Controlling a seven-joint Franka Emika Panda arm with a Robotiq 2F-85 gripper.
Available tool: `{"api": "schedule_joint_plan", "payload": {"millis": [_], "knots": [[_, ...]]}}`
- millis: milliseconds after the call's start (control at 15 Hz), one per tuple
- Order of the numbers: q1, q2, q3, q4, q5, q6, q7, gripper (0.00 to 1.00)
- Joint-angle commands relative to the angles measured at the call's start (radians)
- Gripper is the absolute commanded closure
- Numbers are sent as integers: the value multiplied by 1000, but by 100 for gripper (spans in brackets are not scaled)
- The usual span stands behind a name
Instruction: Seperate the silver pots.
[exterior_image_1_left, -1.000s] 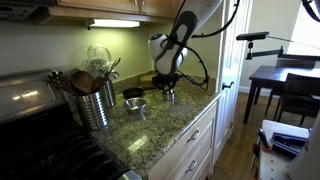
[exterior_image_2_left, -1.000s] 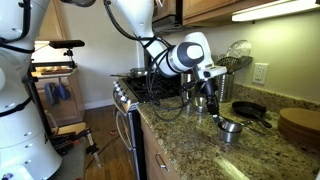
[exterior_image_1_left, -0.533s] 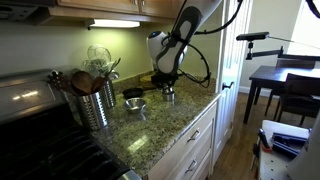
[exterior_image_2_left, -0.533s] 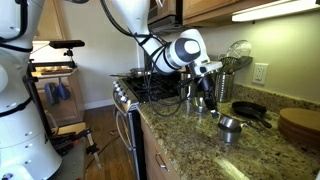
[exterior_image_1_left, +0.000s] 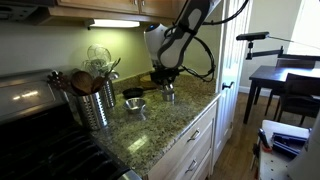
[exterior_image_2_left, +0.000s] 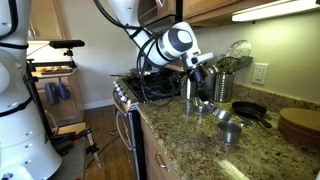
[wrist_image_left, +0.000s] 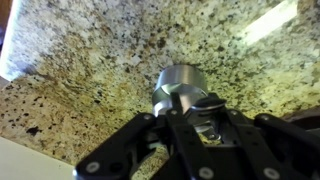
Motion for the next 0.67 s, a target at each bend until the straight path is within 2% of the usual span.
{"api": "schedule_joint_plan", "payload": {"millis": [0, 600], "knots": [[-1, -84, 42, -62, -62, -41, 57, 87], [-11, -100, 132, -73, -79, -70, 77, 87]]}}
